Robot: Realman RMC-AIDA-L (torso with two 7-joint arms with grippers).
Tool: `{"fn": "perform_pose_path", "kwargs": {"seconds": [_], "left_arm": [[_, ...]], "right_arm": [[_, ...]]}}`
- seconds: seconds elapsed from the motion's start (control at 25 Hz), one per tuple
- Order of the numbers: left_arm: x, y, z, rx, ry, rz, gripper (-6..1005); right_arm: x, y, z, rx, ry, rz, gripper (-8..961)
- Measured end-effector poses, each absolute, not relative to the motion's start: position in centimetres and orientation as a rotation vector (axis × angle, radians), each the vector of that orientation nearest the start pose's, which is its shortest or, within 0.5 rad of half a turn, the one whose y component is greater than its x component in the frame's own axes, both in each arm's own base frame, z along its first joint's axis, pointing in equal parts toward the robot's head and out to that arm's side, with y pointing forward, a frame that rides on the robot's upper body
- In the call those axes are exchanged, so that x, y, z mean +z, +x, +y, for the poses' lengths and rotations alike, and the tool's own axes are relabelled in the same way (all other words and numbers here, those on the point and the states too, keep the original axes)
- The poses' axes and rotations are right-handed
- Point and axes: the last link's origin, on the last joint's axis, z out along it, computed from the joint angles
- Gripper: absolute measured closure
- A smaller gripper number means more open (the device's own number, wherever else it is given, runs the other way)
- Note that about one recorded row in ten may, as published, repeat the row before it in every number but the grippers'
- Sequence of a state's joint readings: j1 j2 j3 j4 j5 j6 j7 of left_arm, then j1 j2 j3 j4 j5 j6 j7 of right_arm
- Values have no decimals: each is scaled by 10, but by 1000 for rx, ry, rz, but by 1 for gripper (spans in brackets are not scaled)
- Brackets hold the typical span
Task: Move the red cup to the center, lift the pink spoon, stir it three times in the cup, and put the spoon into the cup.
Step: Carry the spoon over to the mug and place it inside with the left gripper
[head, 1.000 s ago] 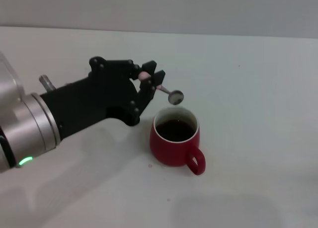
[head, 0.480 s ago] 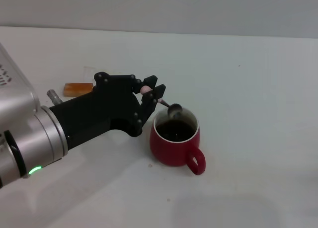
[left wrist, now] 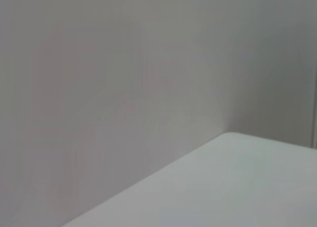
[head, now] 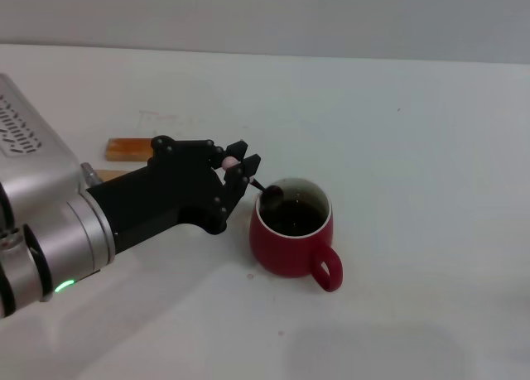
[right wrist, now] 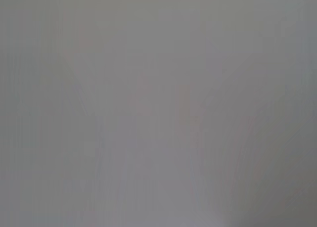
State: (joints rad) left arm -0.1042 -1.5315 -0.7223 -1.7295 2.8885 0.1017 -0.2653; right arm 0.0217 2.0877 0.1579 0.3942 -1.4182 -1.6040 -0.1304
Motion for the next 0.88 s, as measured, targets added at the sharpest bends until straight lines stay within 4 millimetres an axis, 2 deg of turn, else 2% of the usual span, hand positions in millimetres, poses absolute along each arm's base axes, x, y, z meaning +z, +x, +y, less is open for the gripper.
{"fn": "perform_pose_path", "kwargs": {"seconds": [0.48, 0.88], "left_arm": [[-24, -178, 263, -510, -2422, -378, 854], [-44, -169, 260, -532, -2483, -353, 854]], "right_arm": [[-14, 373, 155, 551, -1181, 609, 953], [-14, 372, 154, 553, -1185, 607, 952]]}}
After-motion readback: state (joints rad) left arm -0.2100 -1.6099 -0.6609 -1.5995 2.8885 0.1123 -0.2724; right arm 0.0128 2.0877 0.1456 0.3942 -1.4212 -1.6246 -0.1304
